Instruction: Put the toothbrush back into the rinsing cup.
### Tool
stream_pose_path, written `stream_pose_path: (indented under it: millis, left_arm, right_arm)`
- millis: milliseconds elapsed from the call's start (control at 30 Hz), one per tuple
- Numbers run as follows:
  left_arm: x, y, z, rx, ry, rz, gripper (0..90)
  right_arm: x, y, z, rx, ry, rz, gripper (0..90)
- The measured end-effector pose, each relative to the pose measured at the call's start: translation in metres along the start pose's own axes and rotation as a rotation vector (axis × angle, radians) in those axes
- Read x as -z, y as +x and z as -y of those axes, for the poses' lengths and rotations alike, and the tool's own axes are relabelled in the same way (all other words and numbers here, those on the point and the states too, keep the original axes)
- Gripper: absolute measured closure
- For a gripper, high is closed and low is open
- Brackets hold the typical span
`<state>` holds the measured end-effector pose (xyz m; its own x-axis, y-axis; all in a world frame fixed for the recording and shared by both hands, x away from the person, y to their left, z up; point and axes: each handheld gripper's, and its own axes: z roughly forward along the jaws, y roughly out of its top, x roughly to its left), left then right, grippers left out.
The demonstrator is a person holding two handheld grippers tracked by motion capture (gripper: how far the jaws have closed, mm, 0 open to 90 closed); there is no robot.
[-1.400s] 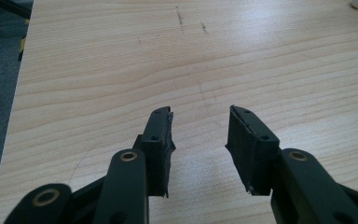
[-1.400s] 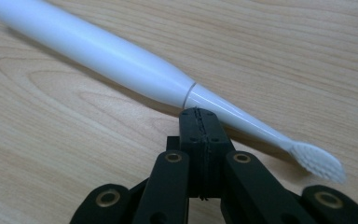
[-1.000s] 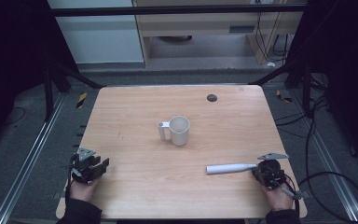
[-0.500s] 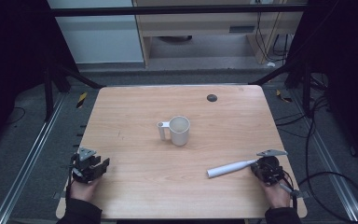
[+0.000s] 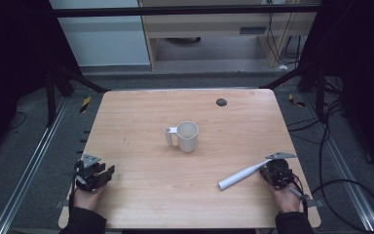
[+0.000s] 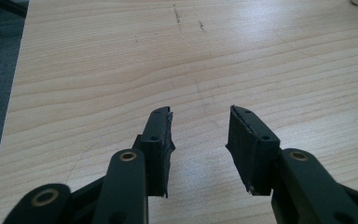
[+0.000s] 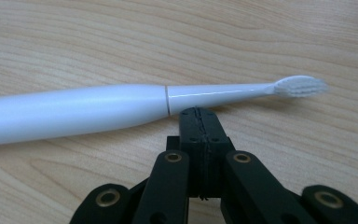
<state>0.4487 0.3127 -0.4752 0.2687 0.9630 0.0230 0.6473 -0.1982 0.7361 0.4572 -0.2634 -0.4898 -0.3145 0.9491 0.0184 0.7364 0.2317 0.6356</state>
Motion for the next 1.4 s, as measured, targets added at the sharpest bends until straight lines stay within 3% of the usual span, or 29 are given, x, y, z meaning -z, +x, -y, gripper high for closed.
stream_pose_path:
  millis: [600, 833, 867, 1000, 1267, 1400]
  left_arm:
    - [0.000, 0.000, 0.000, -0.002, 0.001, 0.002, 58.3]
    - [0.001, 0.000, 0.000, 0.002, -0.003, 0.004, 58.6]
    - [0.001, 0.000, 0.000, 0.002, -0.002, 0.005, 58.6]
    - [0.001, 0.000, 0.000, 0.001, 0.000, 0.008, 59.3]
    - [0.001, 0.000, 0.000, 0.000, 0.003, 0.014, 62.3]
    - [0.001, 0.000, -0.001, -0.003, 0.002, 0.014, 62.4]
  right_arm:
    - [-0.008, 0.000, -0.011, 0.004, -0.022, -0.011, 90.0]
    - [0.005, 0.003, -0.012, 0.008, -0.066, -0.031, 90.0]
    - [0.012, 0.009, -0.012, 0.014, -0.097, -0.058, 90.0]
    - [0.020, 0.026, -0.015, 0.051, -0.128, -0.112, 90.0]
    - [0.020, 0.058, -0.021, 0.111, -0.137, -0.203, 90.0]
    - [0.011, 0.078, -0.023, 0.141, -0.112, -0.258, 90.0]
